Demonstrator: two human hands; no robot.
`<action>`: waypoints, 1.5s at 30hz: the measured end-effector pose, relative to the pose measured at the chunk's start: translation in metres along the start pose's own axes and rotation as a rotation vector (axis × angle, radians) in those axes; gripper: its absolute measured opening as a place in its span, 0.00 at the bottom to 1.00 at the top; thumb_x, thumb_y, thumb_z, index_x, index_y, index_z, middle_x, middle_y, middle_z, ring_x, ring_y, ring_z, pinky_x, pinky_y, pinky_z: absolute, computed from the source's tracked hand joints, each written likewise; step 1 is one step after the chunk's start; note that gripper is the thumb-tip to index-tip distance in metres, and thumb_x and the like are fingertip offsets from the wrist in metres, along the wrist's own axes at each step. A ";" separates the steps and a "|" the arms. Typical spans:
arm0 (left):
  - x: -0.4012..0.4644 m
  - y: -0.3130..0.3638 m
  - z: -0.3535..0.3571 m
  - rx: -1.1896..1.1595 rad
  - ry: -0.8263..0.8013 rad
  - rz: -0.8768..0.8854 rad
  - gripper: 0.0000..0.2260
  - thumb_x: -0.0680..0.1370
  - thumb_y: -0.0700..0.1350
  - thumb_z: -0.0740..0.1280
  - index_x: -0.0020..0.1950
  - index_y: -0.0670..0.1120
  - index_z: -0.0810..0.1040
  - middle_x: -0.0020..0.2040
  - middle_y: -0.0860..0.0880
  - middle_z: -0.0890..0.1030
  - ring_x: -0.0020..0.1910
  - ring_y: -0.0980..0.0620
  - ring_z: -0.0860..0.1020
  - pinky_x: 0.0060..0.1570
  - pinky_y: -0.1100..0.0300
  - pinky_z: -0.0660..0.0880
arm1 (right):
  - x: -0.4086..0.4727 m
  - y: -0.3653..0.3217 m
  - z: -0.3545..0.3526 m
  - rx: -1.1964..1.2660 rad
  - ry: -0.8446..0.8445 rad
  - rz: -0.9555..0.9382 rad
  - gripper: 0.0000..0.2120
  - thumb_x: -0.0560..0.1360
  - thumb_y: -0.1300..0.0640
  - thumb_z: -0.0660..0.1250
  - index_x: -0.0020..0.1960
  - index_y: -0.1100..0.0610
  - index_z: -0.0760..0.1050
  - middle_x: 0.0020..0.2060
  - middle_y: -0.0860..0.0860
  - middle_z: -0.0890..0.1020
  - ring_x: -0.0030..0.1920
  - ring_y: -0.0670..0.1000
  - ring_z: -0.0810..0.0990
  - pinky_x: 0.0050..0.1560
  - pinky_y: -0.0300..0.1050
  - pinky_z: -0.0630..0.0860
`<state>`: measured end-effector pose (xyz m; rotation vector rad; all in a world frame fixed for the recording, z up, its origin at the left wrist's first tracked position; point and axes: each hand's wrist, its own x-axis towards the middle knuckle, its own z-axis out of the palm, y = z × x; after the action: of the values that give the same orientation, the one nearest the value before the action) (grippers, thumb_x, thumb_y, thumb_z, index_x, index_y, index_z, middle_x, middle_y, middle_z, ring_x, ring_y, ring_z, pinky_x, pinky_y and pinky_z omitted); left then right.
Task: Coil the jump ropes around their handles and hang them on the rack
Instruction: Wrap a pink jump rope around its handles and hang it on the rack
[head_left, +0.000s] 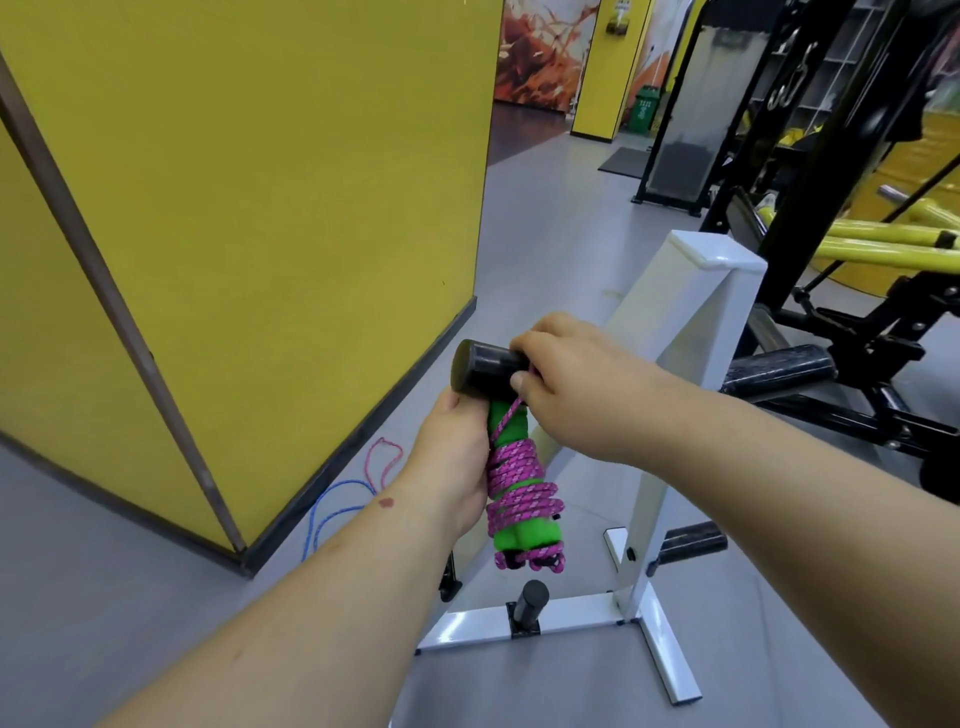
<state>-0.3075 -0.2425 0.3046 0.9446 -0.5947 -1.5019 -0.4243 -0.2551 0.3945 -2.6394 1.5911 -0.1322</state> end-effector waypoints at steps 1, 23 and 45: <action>0.002 -0.001 0.001 0.011 -0.004 -0.003 0.10 0.83 0.41 0.63 0.61 0.43 0.81 0.46 0.42 0.84 0.42 0.45 0.82 0.41 0.50 0.82 | -0.002 0.002 0.000 -0.070 0.008 -0.028 0.13 0.81 0.50 0.60 0.60 0.56 0.74 0.58 0.53 0.73 0.58 0.56 0.72 0.58 0.49 0.70; -0.005 -0.006 0.009 0.154 0.013 0.018 0.10 0.83 0.42 0.64 0.58 0.47 0.84 0.52 0.47 0.88 0.56 0.45 0.84 0.60 0.47 0.79 | -0.035 0.032 0.014 0.011 0.253 0.035 0.10 0.74 0.54 0.66 0.55 0.47 0.77 0.52 0.43 0.77 0.50 0.52 0.79 0.45 0.53 0.80; -0.008 -0.009 0.004 0.356 0.056 0.081 0.11 0.84 0.41 0.62 0.59 0.52 0.82 0.54 0.49 0.87 0.57 0.47 0.83 0.64 0.45 0.77 | -0.035 0.027 0.024 0.045 0.319 0.044 0.11 0.77 0.46 0.64 0.56 0.48 0.74 0.53 0.42 0.75 0.50 0.52 0.79 0.45 0.54 0.80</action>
<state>-0.3167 -0.2336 0.3012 1.2154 -0.8675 -1.3162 -0.4623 -0.2369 0.3669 -2.6501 1.7057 -0.6070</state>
